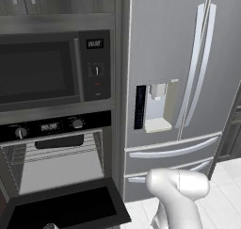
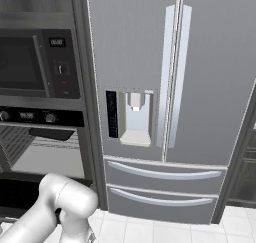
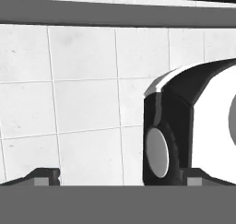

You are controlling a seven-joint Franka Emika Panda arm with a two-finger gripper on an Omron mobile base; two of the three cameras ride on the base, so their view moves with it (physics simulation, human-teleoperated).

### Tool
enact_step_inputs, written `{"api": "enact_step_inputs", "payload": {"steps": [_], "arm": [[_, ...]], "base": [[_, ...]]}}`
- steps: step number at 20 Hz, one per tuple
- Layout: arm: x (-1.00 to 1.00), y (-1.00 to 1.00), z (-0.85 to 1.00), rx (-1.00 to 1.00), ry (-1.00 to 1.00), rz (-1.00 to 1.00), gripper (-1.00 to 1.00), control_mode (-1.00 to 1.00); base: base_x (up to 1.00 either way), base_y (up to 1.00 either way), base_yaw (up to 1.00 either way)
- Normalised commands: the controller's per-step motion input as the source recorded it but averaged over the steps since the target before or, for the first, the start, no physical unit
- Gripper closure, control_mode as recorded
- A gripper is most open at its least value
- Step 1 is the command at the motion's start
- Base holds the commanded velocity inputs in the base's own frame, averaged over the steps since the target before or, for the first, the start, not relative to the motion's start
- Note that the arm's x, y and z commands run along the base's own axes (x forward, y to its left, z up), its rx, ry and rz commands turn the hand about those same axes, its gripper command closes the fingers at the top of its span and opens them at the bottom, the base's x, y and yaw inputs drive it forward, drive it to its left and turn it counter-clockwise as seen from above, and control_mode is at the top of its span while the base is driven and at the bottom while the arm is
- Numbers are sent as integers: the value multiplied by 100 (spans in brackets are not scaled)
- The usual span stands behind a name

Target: Take the baked cake out of the oven and place it on the plate for cooling. Then close the oven door.

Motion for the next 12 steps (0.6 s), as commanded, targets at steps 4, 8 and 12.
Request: {"api": "enact_step_inputs", "payload": {"steps": [4,8,12], "arm": [[-20,0,-56,-14,-22,-6,-100,-100],[-2,-1,-52,-16,-23,0,-100,-100],[16,0,-32,-16,-18,0,-100,-100]], "base": [[0,0,0],[0,0,0],[0,0,0]]}}
